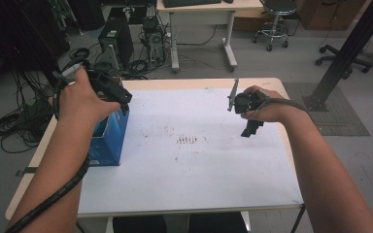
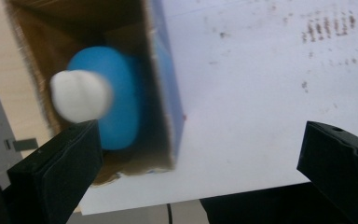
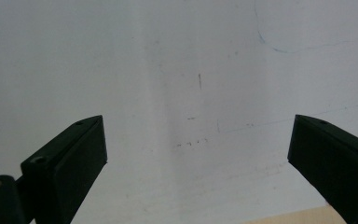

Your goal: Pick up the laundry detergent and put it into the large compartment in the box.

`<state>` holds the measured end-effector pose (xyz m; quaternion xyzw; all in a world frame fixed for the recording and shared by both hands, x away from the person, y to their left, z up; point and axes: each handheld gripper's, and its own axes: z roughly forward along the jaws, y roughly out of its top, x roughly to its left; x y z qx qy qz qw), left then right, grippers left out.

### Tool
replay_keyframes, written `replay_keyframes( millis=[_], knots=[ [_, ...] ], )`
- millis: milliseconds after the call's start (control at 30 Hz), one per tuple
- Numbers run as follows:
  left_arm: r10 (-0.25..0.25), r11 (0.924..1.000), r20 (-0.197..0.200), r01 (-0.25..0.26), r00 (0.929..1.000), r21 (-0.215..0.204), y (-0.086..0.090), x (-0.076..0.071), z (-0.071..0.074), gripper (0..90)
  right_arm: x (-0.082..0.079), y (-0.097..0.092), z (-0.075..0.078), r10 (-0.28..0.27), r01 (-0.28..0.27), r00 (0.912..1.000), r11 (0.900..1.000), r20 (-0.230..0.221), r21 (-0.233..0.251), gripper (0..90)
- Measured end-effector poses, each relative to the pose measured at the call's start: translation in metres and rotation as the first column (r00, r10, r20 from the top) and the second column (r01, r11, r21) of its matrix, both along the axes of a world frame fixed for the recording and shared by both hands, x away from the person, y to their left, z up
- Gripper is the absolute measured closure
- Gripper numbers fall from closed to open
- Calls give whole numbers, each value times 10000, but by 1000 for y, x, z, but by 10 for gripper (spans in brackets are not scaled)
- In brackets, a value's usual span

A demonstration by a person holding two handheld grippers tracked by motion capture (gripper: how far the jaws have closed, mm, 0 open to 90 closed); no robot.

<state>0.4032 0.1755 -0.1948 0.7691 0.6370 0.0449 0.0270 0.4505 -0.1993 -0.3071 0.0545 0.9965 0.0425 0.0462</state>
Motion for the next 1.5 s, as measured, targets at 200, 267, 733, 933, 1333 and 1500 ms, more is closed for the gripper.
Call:
replay_keyframes(
  millis=[200,267,733,933,1333,1500],
  knots=[
    [-951,9953,-18,951,9955,-187,-26,-1,2,2,-1,-1,0,-24,24,10000,10000,8,-17,44],
    [-1454,9888,-121,1449,9893,-361,-35,-2,1,2,-1,-2,1,-61,61,10000,10000,-10,-44,44],
    [-3741,9255,-231,3716,9271,-731,-74,-12,-1,2,-2,-1,1,67,-67,10000,9998,13,-172,44],
    [-4682,8824,-175,4665,8834,-619,-83,-18,-3,2,-6,4,3,268,-265,9996,9993,132,-251,45],
    [-6536,7529,123,6519,7567,-903,-98,-31,-7,2,-9,8,3,422,-416,9990,9984,129,-385,45],
    [-7040,7083,-120,7007,7101,-859,-102,-34,-11,2,-9,9,1,407,-403,9991,9982,88,-450,45]
  ],
)
